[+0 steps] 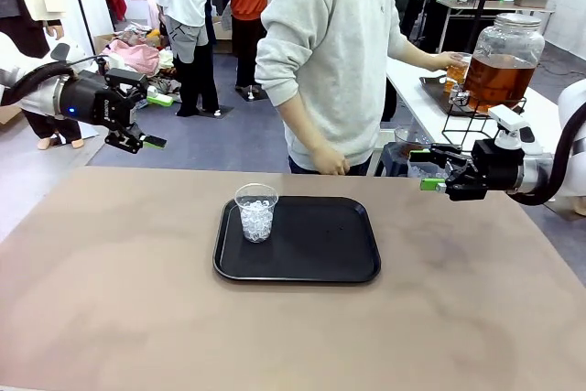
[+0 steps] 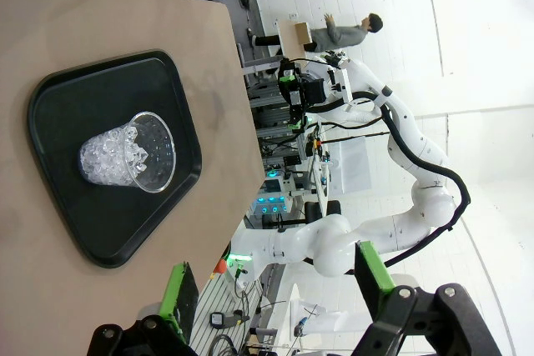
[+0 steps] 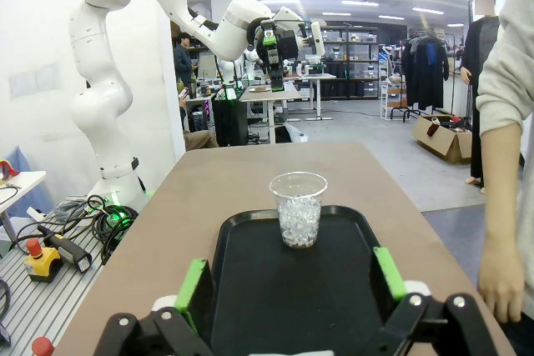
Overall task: Pour the drink into the iced cup.
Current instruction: Pick up the iced cup indicated by the human and present it to them.
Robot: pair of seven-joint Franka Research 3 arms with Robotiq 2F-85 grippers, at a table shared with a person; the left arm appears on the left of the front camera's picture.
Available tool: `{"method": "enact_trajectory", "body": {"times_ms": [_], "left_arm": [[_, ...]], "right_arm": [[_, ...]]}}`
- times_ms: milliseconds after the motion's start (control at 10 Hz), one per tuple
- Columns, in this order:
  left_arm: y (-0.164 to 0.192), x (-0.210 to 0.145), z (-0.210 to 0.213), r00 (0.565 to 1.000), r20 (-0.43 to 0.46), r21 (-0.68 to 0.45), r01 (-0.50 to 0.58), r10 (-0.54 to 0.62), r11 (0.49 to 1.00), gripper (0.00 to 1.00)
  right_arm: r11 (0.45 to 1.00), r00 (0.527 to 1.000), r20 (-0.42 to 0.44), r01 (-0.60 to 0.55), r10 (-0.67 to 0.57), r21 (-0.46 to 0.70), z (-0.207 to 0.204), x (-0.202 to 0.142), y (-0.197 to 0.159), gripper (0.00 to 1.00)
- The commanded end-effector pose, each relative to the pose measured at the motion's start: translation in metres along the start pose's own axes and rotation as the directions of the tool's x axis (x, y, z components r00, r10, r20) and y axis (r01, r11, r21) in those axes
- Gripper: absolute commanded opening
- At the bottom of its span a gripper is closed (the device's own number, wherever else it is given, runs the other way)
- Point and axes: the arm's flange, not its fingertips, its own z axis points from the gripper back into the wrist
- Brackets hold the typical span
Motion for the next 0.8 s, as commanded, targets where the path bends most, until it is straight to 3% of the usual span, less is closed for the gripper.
{"method": "enact_trajectory", "body": {"times_ms": [0, 700], "left_arm": [[-0.0022, -0.0003, -0.0001, 1.000, 0.005, 0.002, -0.006, 0.006, 1.000, 1.00], [-0.0022, -0.0003, -0.0001, 1.000, 0.005, 0.002, -0.006, 0.006, 1.000, 1.00]], "right_arm": [[1.000, 1.000, -0.001, 0.001, -0.001, 0.003, -0.0009, 0.0029, -0.0017, 1.00], [1.000, 1.000, -0.001, 0.001, -0.001, 0.003, -0.0009, 0.0029, -0.0017, 1.00]]}}
